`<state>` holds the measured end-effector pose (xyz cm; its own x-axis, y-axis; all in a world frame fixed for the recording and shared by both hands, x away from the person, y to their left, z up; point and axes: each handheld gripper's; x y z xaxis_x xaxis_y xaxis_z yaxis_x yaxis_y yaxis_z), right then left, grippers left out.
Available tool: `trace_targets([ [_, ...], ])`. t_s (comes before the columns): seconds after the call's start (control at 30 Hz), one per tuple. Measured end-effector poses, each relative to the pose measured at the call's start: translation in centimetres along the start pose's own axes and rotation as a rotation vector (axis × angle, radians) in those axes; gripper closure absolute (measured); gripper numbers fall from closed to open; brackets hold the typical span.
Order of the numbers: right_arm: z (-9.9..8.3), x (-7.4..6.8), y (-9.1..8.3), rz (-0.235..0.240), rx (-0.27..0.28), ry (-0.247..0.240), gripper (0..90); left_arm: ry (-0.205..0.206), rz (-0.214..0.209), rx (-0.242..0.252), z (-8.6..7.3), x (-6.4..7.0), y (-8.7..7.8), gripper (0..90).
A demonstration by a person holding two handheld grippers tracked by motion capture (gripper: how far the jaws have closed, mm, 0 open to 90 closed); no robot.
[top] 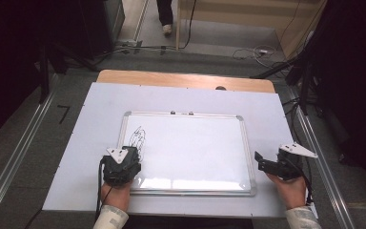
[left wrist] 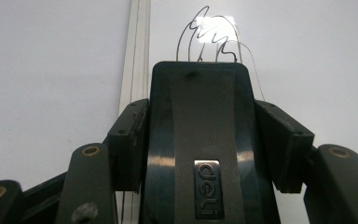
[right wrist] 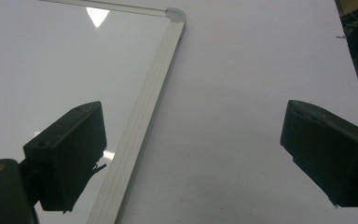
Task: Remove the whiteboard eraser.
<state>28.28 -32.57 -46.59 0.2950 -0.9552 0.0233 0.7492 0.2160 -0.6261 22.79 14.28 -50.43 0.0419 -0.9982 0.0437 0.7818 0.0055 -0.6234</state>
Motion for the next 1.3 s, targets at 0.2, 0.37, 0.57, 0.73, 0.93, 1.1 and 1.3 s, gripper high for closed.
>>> trace_targets([
  [0.2, 0.0, 0.0, 0.0, -0.001, -0.001, 0.000, 5.4, 0.002, 0.001, 0.000, 0.0, 0.0, 0.0, 40.7],
  [0.37, 0.0, 0.0, 0.0, 0.000, -0.001, 0.000, 5.4, 0.025, -0.003, -0.005, 0.2, 0.1, 0.0, 40.9],
  [0.57, 0.0, 0.0, 0.0, 0.001, -0.001, 0.002, 5.4, 0.021, -0.013, -0.014, 0.3, -0.1, 0.1, 40.9],
  [0.73, 0.0, 0.0, 0.0, 0.002, -0.001, 0.001, 5.5, 0.015, -0.017, -0.016, 0.4, -0.3, 0.1, 40.9],
  [0.93, 0.0, 0.0, -0.1, 0.004, -0.001, 0.001, 5.5, 0.006, -0.020, -0.003, 0.7, -0.5, -0.2, 40.9],
  [1.1, 0.0, 0.1, 0.0, 0.005, -0.002, -0.001, 5.6, 0.012, -0.029, 0.014, 1.2, -0.5, -0.4, 40.8],
  [1.3, 0.0, 0.1, 0.0, 0.003, -0.002, -0.002, 5.6, 0.021, -0.049, 0.021, 2.1, -0.6, -0.2, 40.8],
])
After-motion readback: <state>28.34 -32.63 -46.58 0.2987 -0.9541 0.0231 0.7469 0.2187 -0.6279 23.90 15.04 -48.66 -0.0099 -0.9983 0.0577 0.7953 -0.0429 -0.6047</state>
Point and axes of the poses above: each handheld gripper's, and its own axes: y roughly forward along the jaws, z roughly out of its top, x roughly to its right, and after that the axes turned 1 degree about -y, right-handed
